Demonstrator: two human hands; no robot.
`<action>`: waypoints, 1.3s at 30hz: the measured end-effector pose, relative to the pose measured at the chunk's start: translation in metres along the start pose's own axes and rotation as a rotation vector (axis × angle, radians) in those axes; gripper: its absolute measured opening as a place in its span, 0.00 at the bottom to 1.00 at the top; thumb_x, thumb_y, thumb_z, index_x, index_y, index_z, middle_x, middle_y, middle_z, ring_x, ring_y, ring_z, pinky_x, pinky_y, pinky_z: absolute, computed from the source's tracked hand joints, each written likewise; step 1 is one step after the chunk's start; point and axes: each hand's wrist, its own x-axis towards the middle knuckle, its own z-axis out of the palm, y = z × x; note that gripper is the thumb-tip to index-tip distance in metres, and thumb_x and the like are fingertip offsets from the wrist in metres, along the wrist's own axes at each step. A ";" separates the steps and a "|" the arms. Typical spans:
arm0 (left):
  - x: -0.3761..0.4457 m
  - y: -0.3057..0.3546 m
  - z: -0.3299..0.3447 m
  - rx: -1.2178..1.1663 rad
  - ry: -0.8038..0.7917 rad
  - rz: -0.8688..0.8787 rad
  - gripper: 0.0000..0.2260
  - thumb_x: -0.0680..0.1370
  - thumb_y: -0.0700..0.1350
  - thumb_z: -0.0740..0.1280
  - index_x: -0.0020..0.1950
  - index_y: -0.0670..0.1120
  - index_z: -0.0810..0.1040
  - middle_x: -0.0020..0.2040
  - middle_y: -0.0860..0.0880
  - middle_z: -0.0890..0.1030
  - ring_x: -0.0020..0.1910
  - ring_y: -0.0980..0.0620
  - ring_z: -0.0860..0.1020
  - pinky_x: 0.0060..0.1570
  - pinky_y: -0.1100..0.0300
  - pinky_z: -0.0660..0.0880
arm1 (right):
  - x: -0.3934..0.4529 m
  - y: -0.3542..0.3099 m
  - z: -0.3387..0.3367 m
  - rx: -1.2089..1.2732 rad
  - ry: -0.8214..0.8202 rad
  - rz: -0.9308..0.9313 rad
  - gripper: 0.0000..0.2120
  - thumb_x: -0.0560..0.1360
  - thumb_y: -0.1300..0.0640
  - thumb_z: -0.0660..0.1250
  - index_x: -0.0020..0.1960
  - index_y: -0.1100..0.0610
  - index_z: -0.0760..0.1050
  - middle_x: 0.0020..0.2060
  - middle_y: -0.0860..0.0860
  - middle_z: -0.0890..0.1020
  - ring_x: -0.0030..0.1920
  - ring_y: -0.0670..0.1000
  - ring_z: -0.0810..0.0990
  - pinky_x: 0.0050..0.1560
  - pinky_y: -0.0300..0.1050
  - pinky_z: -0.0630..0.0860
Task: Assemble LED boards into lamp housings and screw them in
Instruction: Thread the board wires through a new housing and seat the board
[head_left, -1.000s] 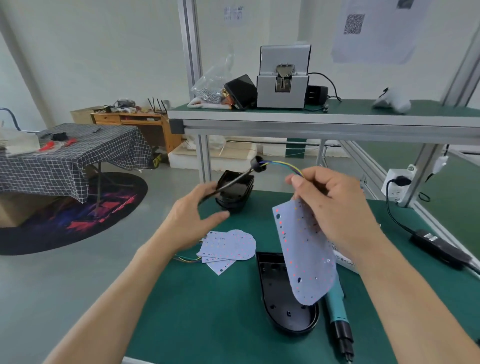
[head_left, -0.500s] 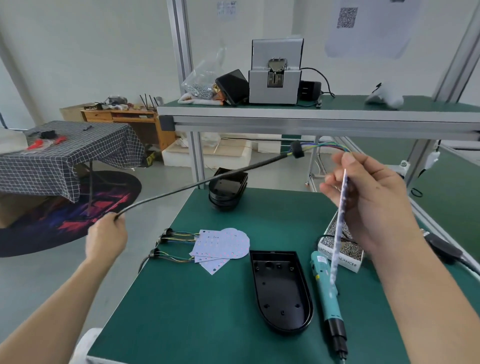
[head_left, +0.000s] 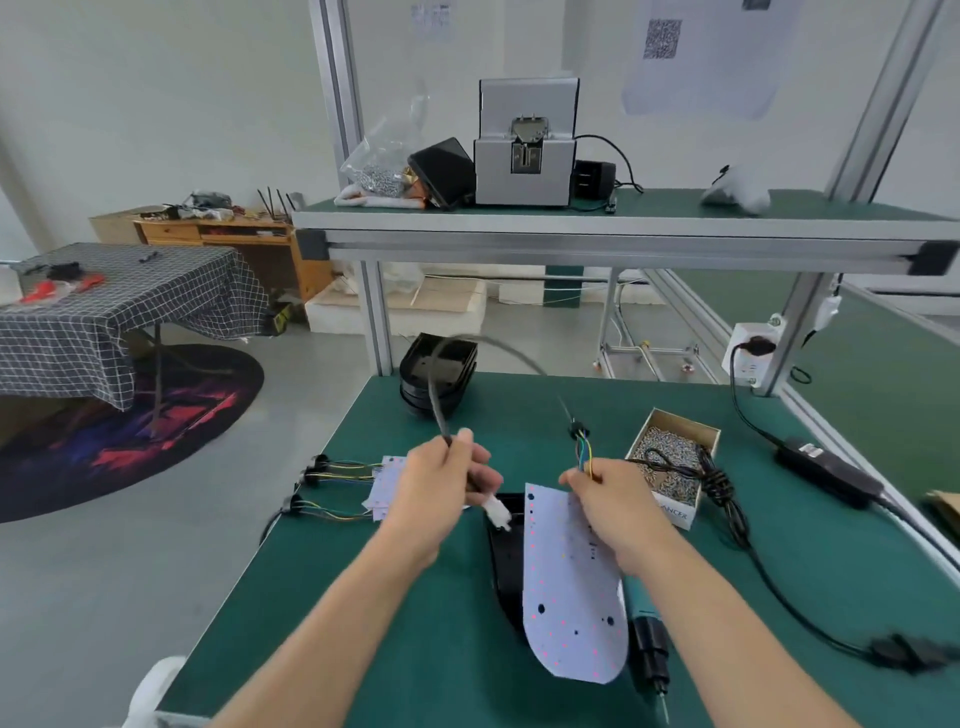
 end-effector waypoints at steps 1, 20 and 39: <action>0.000 -0.005 0.010 0.002 -0.027 -0.006 0.16 0.88 0.49 0.58 0.51 0.38 0.78 0.37 0.43 0.86 0.36 0.51 0.84 0.37 0.59 0.80 | 0.001 0.006 -0.003 -0.031 -0.032 0.024 0.16 0.82 0.57 0.67 0.38 0.64 0.72 0.31 0.55 0.67 0.31 0.51 0.63 0.32 0.44 0.58; 0.001 -0.027 0.030 0.527 -0.191 0.256 0.12 0.86 0.45 0.60 0.44 0.48 0.78 0.42 0.49 0.83 0.45 0.51 0.81 0.50 0.58 0.78 | -0.016 0.023 -0.006 -0.755 -0.151 0.076 0.16 0.78 0.53 0.66 0.39 0.53 0.61 0.42 0.53 0.71 0.45 0.58 0.73 0.40 0.46 0.68; 0.001 0.019 0.022 0.794 -0.049 0.380 0.11 0.82 0.45 0.69 0.62 0.44 0.83 0.50 0.46 0.86 0.50 0.47 0.85 0.55 0.53 0.79 | -0.041 0.002 -0.007 -0.553 0.016 -0.224 0.21 0.81 0.52 0.64 0.35 0.56 0.59 0.33 0.53 0.67 0.39 0.58 0.67 0.34 0.51 0.59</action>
